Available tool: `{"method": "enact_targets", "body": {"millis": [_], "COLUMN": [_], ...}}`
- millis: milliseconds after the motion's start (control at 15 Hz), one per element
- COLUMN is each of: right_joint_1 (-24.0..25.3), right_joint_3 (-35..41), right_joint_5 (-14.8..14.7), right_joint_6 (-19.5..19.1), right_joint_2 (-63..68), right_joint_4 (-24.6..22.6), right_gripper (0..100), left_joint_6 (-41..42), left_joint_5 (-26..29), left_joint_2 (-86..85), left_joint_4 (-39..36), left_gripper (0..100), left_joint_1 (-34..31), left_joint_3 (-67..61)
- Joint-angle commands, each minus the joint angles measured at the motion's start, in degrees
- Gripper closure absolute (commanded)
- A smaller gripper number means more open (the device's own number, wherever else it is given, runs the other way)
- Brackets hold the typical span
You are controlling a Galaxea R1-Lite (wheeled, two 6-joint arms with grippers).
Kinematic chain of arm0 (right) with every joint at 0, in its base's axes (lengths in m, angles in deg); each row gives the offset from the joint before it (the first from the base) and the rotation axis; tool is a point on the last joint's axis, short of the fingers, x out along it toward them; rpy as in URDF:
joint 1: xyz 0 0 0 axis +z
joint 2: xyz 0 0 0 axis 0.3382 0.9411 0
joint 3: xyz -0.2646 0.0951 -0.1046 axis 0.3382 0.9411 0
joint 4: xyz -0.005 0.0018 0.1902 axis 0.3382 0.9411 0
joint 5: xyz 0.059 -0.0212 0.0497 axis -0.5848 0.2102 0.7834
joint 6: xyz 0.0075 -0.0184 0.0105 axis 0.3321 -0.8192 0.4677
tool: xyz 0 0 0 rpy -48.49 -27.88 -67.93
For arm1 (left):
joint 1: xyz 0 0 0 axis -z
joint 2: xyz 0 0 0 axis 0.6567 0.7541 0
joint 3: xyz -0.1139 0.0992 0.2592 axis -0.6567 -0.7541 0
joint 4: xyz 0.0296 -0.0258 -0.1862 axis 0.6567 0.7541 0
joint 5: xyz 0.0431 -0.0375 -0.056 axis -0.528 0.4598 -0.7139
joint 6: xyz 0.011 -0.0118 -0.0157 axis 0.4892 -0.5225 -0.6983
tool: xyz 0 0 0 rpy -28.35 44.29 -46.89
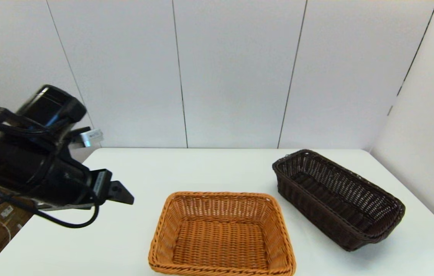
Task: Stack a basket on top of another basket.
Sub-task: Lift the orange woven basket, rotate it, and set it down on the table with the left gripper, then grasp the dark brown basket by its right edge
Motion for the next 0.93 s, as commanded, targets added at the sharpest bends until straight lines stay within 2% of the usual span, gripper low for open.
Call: {"method": "enact_targets", "body": {"millis": [67, 333, 667, 800, 933], "right_joint_1": [0.00, 0.00, 0.00, 0.00, 0.00], "right_joint_3": [0.09, 0.09, 0.09, 0.09, 0.09], "right_joint_5": [0.04, 0.04, 0.04, 0.04, 0.04], "right_joint_6": [-0.02, 0.07, 0.07, 0.15, 0.24], "right_joint_2": [0.01, 0.01, 0.01, 0.01, 0.01], "right_joint_4": [-0.33, -0.33, -0.33, -0.33, -0.33], "right_gripper": [0, 0, 0, 0, 0], "left_joint_6": [0.42, -0.73, -0.37, -0.29, 4.55], "left_joint_5": [-7.93, -8.46, -8.02, -5.56, -1.96], "left_joint_2": [-23.54, -39.01, -56.67, -61.42, -68.27], "left_joint_4": [7.60, 10.86, 16.30, 17.97, 21.84], "left_gripper": [0, 0, 0, 0, 0], "left_joint_1": [-0.43, -0.69, -6.84, -11.33, -15.46], "left_joint_3": [-4.13, -9.05, -15.11, -15.64, -15.99]}}
